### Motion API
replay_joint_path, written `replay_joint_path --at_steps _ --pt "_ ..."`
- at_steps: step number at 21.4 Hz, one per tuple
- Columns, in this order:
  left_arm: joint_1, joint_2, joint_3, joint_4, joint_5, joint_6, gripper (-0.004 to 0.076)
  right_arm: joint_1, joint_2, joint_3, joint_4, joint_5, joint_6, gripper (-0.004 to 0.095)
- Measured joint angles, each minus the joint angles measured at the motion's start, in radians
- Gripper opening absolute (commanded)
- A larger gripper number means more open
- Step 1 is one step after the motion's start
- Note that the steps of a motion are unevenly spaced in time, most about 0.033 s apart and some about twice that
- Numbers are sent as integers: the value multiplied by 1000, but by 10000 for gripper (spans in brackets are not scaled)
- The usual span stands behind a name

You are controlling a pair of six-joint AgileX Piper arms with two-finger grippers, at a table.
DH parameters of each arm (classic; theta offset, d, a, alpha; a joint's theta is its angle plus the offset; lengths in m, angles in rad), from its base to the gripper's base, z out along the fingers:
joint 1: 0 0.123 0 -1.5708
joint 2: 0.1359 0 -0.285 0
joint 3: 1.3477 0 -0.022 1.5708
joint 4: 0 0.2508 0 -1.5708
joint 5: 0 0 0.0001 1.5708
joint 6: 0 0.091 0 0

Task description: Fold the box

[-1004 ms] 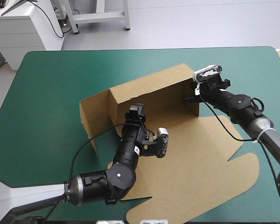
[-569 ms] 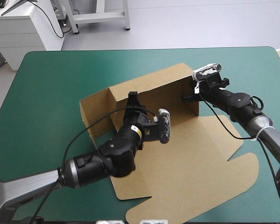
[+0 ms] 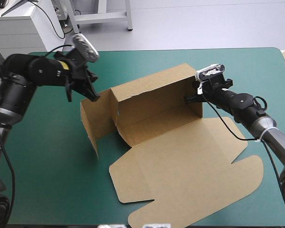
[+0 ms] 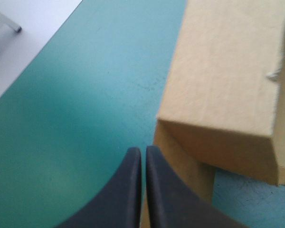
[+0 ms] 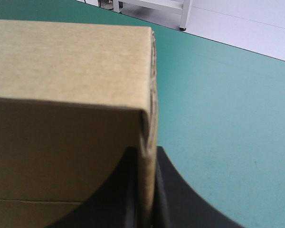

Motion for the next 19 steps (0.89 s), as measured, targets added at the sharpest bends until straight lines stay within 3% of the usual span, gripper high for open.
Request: replay_joint_path --at_steps 5,8,11,12,14,19 --pt "459 0 26 -404 42 10 -8 0 0 -1 -77 -1 68 -19" --pt "615 0 104 -478 56 10 -8 0 0 -9 -153 9 149 -19" --pt "697 0 233 -555 33 9 -8 -2 7 -61 -336 61 320 -19" --pt "701 0 271 -576 26 14 -8 -10 16 -91 -405 100 382 -19" --pt "701 0 349 -611 6 31 -8 -31 68 -248 -631 297 613 -16" --pt "701 0 419 -614 -30 49 -8 -35 163 -514 -911 596 975 -15"
